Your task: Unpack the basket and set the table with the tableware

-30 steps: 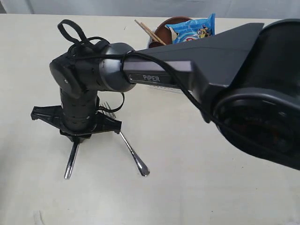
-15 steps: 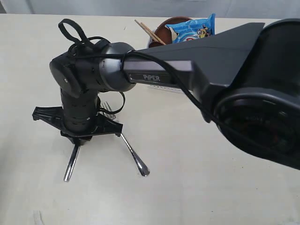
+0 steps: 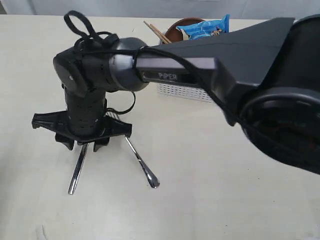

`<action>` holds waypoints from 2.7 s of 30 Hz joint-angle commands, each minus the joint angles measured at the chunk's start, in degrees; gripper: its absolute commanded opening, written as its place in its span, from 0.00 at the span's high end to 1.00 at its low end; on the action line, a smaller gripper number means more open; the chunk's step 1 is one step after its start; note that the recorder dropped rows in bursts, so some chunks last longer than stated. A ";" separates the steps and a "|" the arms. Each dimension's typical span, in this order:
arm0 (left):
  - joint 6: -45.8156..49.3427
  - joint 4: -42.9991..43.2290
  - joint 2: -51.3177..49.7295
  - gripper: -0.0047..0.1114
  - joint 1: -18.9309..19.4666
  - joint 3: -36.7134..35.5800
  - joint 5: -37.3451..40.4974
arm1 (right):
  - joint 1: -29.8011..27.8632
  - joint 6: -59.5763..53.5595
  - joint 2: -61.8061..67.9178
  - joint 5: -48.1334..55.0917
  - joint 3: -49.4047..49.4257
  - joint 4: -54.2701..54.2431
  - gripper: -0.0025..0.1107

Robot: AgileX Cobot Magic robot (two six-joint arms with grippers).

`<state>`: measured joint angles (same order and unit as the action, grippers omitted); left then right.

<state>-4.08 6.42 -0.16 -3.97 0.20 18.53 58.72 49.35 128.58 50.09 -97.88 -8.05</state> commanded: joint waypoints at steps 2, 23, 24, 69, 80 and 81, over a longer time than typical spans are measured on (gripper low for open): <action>0.19 -0.22 0.16 0.96 0.11 -0.20 -0.03 | -4.49 -7.47 -5.13 7.35 -0.06 0.65 0.56; 0.19 -0.22 0.16 0.96 0.11 -0.20 -0.03 | -7.66 -33.58 1.35 16.69 0.05 1.89 0.56; 0.19 -0.22 0.16 0.96 0.11 -0.20 -0.03 | -7.66 -33.68 1.69 16.04 0.05 1.89 0.56; 0.19 -0.22 0.16 0.96 0.11 -0.20 -0.03 | -7.51 -13.77 2.45 5.32 0.05 -12.36 0.98; 0.19 -0.22 0.16 0.96 0.11 -0.20 -0.03 | -7.24 -12.96 2.45 5.88 0.05 -10.24 0.98; 0.19 -0.22 0.16 0.96 0.11 -0.20 -0.03 | -7.24 -12.96 2.45 6.11 0.05 -10.24 0.98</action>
<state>-3.96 6.42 -0.16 -3.97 0.20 18.53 51.50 36.21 131.09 55.68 -97.88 -18.51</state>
